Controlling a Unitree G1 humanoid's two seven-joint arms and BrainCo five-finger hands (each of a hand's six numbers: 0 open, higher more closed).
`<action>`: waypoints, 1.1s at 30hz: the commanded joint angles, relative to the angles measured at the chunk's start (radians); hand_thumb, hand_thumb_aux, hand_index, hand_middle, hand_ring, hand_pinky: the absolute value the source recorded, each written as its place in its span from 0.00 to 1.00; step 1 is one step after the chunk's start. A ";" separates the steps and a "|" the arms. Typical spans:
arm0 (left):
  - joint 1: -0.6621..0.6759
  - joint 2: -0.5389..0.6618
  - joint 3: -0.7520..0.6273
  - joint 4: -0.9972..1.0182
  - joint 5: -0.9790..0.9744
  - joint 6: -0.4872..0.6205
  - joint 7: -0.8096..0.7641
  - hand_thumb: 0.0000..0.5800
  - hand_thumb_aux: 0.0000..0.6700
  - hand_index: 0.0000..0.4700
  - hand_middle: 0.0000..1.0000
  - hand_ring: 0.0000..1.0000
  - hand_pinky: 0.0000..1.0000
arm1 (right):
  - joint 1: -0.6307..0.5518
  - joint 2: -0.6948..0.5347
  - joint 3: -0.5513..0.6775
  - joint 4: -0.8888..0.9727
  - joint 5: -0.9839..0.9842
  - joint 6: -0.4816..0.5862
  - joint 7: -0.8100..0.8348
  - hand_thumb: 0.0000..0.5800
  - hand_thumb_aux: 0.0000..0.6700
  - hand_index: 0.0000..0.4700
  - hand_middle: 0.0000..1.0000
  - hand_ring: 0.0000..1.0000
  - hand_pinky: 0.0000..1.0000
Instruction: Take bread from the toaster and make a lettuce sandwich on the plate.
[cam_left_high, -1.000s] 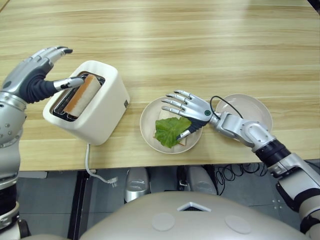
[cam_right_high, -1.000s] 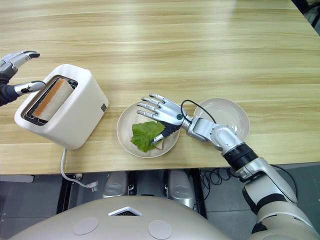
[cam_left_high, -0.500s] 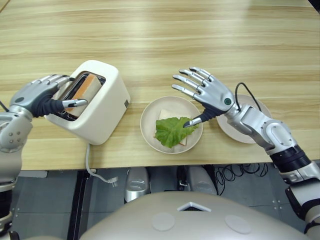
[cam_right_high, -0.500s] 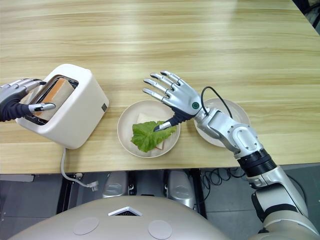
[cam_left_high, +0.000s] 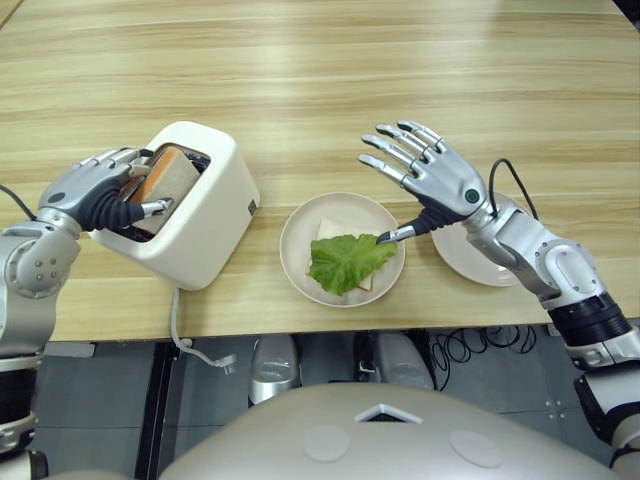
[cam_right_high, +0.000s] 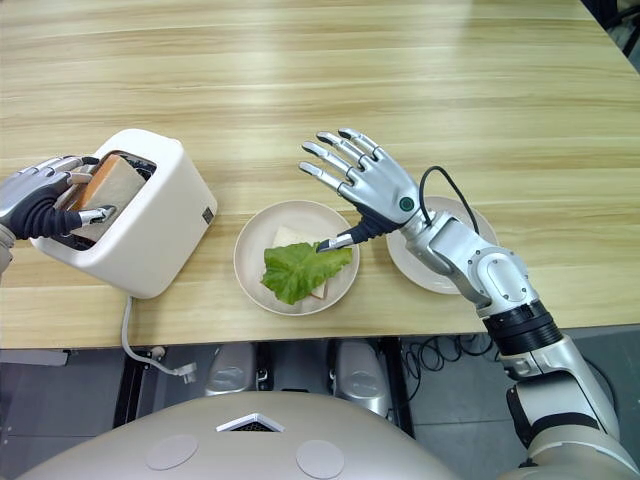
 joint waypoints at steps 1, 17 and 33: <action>0.003 -0.007 -0.002 0.026 -0.014 0.010 -0.011 1.00 1.00 0.98 0.00 0.00 0.00 | 0.012 0.001 -0.008 -0.001 -0.004 -0.007 -0.004 0.00 0.00 0.00 0.00 0.00 0.00; -0.107 -0.064 0.104 -0.048 -0.192 0.104 -0.010 1.00 1.00 0.98 1.00 1.00 1.00 | 0.009 0.005 -0.005 0.021 -0.009 -0.008 -0.012 0.00 0.00 0.00 0.00 0.00 0.00; -0.363 -0.042 0.150 -0.204 -0.424 0.340 -0.125 1.00 1.00 0.98 1.00 1.00 1.00 | -0.002 -0.011 -0.050 0.030 -0.003 0.013 -0.030 0.00 0.00 0.00 0.00 0.00 0.00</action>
